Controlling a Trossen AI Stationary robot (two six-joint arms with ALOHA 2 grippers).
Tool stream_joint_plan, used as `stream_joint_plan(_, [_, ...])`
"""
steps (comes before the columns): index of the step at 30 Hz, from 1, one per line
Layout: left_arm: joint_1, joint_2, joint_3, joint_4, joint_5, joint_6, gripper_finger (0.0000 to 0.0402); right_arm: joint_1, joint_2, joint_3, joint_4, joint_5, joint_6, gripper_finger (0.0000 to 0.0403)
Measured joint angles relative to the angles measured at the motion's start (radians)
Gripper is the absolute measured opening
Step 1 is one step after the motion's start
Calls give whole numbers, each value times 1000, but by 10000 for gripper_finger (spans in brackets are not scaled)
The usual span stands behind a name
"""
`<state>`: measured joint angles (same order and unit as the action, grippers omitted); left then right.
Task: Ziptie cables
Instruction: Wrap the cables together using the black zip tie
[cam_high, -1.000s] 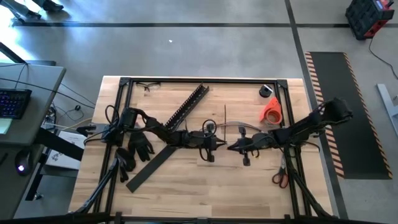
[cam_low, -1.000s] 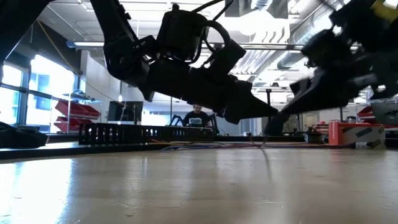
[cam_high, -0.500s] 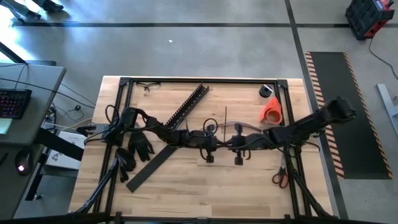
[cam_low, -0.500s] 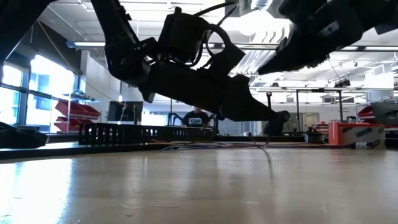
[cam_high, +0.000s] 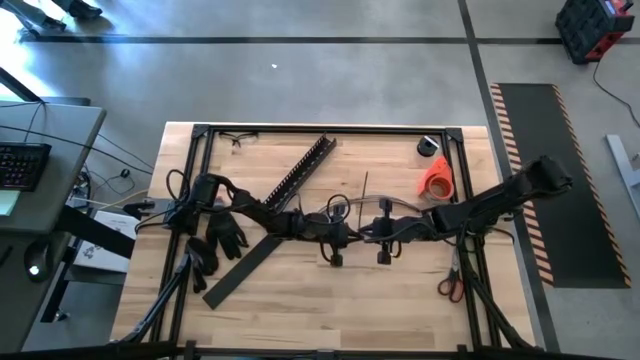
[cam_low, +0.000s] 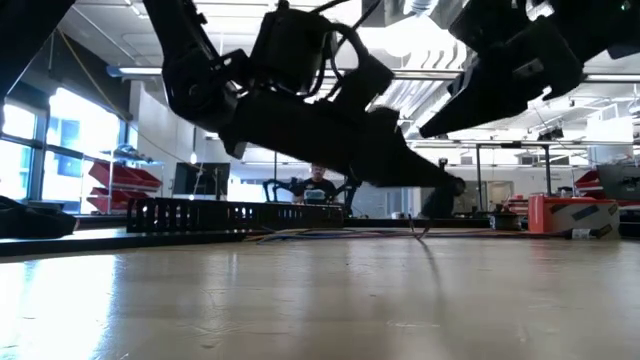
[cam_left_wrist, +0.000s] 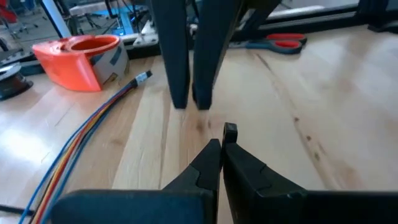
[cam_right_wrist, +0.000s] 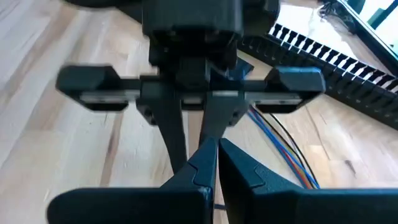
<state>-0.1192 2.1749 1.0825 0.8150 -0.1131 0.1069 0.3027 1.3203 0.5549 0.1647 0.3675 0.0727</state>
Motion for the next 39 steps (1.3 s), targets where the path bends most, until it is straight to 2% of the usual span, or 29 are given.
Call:
stream_joint_plan(4, [0,-17,-2,-23,-1,-32,0,-15,-39,0,-71,9,59,0])
stream_joint_plan(8, [1,-21,-3,-45,-1,-60,0,-123,-51,-10,-162,6,133,0])
stream_joint_plan(13, [1,-21,-3,-61,0,-70,0,-372,-51,-53,-139,-115,106,0])
stream_joint_plan(16, [1,-21,-3,-65,0,-70,0,-534,-48,-67,-121,-258,102,4])
stream_joint_plan(19, [1,-21,-3,-68,0,-70,0,-660,-16,-82,-84,-433,82,28])
stream_joint_plan(22, [1,-21,-3,-72,-1,-70,0,-735,44,-88,-55,-483,57,71])
stream_joint_plan(27, [2,-21,-3,-70,-1,-70,0,-782,182,-86,73,-494,42,145])
stream_joint_plan(30, [2,-21,-3,-70,-1,-70,0,-798,263,-72,138,-500,44,164])
stream_joint_plan(34, [2,-21,-3,-76,-1,-70,0,-813,332,-55,203,-503,50,157])
stream_joint_plan(39, [2,-21,-3,-75,-1,-69,0,-831,365,-43,211,-534,20,95])
